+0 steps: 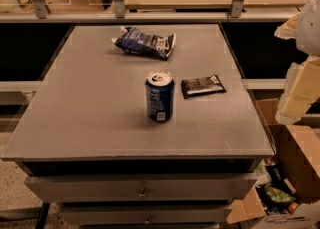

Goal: Pick pepsi can

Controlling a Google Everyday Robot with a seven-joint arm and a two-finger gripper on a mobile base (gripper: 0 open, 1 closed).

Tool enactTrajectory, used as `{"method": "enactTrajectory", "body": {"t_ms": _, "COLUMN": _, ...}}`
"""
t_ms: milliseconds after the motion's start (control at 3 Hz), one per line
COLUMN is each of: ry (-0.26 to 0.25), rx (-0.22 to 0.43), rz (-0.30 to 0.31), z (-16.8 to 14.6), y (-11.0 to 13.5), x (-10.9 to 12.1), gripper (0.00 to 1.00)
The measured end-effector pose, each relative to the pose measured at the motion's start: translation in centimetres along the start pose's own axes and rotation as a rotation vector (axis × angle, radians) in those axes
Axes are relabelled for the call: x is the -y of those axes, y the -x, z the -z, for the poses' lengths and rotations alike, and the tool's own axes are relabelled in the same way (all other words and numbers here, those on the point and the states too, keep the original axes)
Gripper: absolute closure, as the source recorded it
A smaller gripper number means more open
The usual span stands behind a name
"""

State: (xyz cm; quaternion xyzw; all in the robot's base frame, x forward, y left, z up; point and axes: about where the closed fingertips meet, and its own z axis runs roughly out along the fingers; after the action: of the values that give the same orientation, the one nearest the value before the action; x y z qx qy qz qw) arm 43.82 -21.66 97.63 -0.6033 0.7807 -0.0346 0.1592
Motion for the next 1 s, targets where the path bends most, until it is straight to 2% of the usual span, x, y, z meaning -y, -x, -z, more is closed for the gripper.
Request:
{"method": "enactTrajectory", "body": {"t_ms": 667, "ry": -0.016, "rx": 0.024, "rz": -0.009, "z": -0.2, "y": 0.4, "x": 0.1, "gripper": 0.0}}
{"method": "enactTrajectory", "body": {"t_ms": 1000, "ry": -0.029, "rx": 0.108, "rz": -0.01, "z": -2.0, "y": 2.7, "x": 0.2, "gripper": 0.0}}
